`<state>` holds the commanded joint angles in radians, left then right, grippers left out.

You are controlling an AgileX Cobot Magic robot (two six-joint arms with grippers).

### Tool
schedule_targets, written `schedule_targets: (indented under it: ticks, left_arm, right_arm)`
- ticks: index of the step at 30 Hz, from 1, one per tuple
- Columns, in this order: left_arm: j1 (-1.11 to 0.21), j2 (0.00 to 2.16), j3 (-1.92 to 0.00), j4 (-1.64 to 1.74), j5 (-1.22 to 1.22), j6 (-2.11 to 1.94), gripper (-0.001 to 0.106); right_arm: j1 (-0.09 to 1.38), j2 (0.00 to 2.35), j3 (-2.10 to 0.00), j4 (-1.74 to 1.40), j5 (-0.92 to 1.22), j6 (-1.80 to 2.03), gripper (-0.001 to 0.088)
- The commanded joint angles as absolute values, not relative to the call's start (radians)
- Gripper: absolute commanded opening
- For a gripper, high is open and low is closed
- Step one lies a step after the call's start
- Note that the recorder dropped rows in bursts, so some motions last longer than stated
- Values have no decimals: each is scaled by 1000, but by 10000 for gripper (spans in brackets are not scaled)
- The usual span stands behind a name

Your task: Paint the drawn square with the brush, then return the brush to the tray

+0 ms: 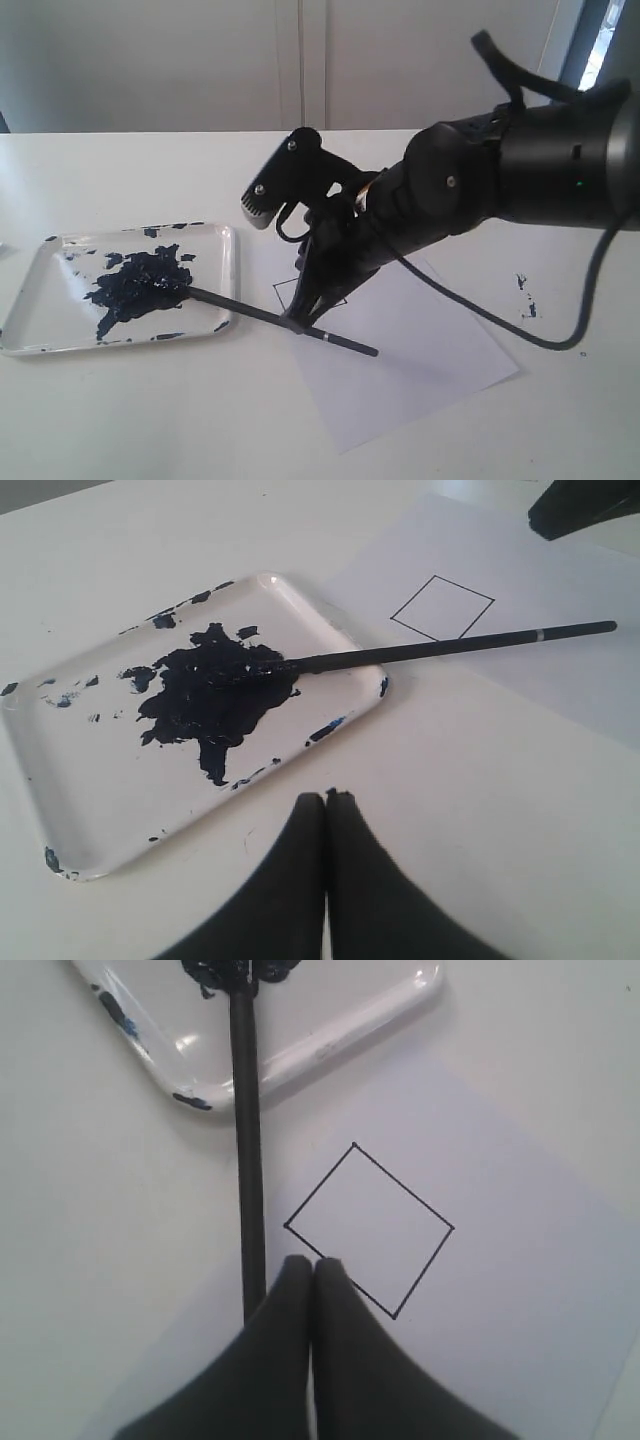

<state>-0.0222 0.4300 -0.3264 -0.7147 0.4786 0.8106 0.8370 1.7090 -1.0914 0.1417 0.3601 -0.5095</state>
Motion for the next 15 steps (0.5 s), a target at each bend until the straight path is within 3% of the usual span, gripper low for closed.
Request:
schedule_targets:
  ticks: [15]
  left_arm:
    - [-22,430,-326,-715,479,811,0]
  right_arm:
    - [839,1788,-1097,186,303,-496,0]
